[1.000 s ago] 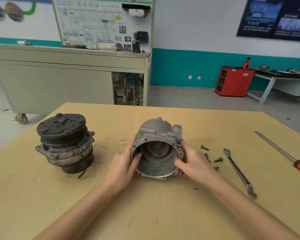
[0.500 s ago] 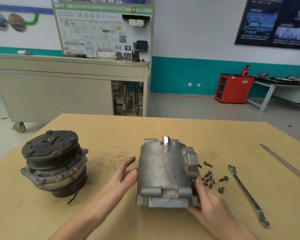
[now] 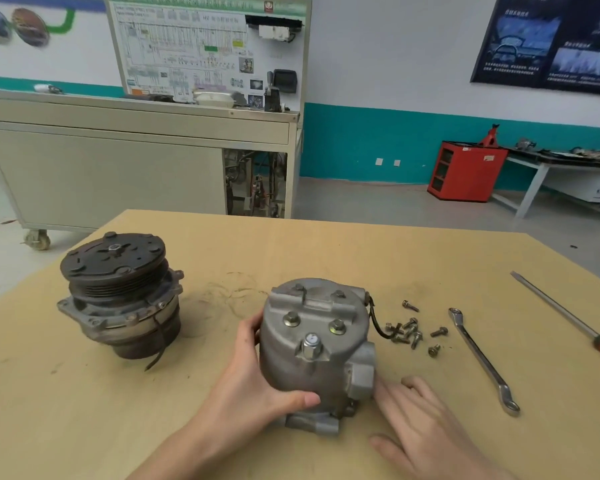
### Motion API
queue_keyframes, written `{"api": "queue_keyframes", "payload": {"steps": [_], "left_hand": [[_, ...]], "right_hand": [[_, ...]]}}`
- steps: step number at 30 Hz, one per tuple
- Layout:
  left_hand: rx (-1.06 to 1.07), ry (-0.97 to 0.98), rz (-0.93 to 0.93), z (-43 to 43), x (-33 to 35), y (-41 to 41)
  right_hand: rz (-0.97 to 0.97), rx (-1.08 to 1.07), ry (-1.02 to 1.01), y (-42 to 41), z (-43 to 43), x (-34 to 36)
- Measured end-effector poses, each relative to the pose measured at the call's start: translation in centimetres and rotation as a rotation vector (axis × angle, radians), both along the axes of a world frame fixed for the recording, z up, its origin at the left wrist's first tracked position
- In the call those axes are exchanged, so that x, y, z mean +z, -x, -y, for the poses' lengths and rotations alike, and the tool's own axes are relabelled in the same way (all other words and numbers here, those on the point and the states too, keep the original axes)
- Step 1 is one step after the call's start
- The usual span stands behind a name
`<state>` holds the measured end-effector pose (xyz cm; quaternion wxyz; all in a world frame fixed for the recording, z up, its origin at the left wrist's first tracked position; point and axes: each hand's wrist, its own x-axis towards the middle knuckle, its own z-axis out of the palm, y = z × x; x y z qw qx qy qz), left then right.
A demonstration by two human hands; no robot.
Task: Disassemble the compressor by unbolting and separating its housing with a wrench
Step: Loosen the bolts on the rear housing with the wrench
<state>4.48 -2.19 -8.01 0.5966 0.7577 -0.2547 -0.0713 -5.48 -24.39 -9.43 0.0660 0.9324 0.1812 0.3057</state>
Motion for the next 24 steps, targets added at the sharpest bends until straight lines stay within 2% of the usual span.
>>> {"api": "queue_keyframes", "payload": {"steps": [5,9,10,12,13,15,17,19,20,22,24], "left_hand": [[0.074,-0.044,0.122,-0.3,-0.9,-0.2],[0.060,-0.024,0.174,-0.2,-1.1,-0.3],[0.059,-0.010,0.178,-0.2,-1.1,-0.3],[0.061,0.017,0.174,-0.3,-0.8,-0.5],[0.059,0.025,0.169,-0.4,-0.4,-0.7],[0.040,0.036,0.159,-0.3,0.8,-1.4],[0.008,0.063,0.177,0.2,2.4,-2.3],[-0.017,0.117,0.209,0.8,3.6,-3.2],[-0.019,0.155,0.216,1.0,3.7,-3.4],[0.000,0.217,0.221,1.2,3.2,-3.5],[-0.003,0.203,0.251,1.2,2.4,-3.4]], "right_hand": [[0.061,0.038,-0.031,-0.8,0.2,-0.6],[0.277,0.033,-0.233,-0.3,1.4,-0.7],[0.360,-0.032,-0.300,-0.1,2.1,-0.5],[0.470,-0.296,-0.451,0.1,3.9,0.2],[0.436,-0.464,-0.558,-0.2,5.0,0.9],[0.153,-0.832,-0.664,-1.2,7.9,2.4],[-0.228,-1.114,-0.514,-2.6,10.9,3.5],[-0.525,-1.110,-0.416,-4.0,12.7,3.6],[-0.608,-1.064,-0.424,-4.6,13.1,3.3],[-0.615,-1.004,-0.471,-5.2,13.7,2.2],[-0.507,-1.023,-0.511,-5.0,14.2,1.6]]}}
